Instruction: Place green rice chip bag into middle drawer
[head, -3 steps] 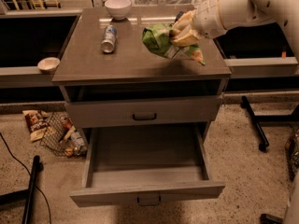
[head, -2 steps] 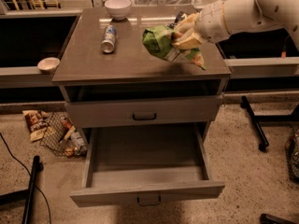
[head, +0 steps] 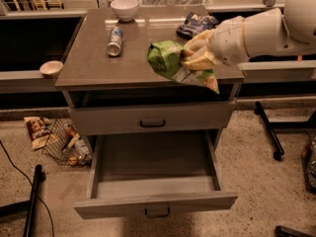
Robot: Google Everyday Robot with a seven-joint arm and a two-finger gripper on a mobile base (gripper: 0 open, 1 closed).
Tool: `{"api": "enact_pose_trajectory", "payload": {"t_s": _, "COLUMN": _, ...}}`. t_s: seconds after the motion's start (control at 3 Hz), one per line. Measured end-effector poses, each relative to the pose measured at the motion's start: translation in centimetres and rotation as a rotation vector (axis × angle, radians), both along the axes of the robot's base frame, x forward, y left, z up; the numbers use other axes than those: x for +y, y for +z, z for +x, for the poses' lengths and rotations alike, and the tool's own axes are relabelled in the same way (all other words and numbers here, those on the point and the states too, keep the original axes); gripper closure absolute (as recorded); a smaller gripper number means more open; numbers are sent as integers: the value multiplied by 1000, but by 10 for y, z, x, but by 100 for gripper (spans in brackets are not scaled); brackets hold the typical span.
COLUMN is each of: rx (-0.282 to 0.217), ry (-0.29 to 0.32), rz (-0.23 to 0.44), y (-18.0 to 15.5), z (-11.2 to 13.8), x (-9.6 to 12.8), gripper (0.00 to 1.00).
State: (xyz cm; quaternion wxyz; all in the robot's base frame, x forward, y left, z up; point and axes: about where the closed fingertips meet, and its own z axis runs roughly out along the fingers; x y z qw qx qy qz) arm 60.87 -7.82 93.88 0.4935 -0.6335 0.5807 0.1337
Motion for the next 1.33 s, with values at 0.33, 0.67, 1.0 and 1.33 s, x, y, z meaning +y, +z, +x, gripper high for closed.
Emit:
{"api": "enact_pose_trajectory", "payload": {"t_s": 0.33, "rx": 99, "ry": 3, "rz": 34, "y": -43, "z": -34, "x": 17, "gripper": 100}}
{"api": "enact_pose_trajectory", "payload": {"t_s": 0.67, "rx": 217, "ry": -3, "rz": 86, "y": -109, "z": -57, "x": 37, "gripper": 100}}
{"api": "enact_pose_trajectory", "payload": {"t_s": 1.0, "rx": 217, "ry": -3, "rz": 86, "y": -109, "z": -57, "x": 37, "gripper": 100}}
{"api": "enact_pose_trajectory", "payload": {"t_s": 1.33, "rx": 300, "ry": -6, "rz": 60, "y": -151, "z": -61, "x": 36, "gripper": 100}}
